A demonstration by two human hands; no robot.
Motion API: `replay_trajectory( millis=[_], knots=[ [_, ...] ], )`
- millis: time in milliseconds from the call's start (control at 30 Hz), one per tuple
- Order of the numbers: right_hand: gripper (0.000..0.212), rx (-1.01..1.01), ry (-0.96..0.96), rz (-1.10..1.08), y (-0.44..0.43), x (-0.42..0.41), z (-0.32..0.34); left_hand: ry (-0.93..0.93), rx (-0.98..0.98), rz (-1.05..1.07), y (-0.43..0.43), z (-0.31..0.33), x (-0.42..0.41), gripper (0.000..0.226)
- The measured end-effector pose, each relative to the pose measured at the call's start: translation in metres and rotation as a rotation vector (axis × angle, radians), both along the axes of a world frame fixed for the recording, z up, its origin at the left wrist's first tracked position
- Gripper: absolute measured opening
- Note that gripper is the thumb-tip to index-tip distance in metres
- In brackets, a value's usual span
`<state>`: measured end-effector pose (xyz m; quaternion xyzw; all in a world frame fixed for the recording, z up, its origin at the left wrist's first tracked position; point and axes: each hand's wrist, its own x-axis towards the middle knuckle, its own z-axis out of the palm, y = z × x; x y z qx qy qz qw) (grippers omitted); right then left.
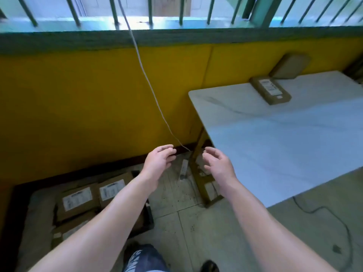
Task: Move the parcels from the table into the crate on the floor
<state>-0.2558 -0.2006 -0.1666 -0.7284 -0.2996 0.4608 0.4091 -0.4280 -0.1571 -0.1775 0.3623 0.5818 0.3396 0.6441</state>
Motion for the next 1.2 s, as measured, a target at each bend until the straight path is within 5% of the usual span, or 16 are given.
replay_trajectory(
  millis=[267, 567, 1200],
  knots=[
    [0.031, 0.090, 0.024, -0.153, -0.073, 0.193, 0.038, -0.090, 0.041, -0.173, -0.056, 0.046, 0.206, 0.015],
    [0.026, 0.129, 0.058, -0.266, -0.081, 0.322, 0.050, -0.084, 0.029, -0.290, -0.052, 0.058, 0.343, 0.011],
    [0.038, -0.126, 0.006, -0.053, 0.162, 0.534, -0.006, -0.084, -0.125, -0.016, 0.180, -0.014, 0.549, 0.014]
  ],
)
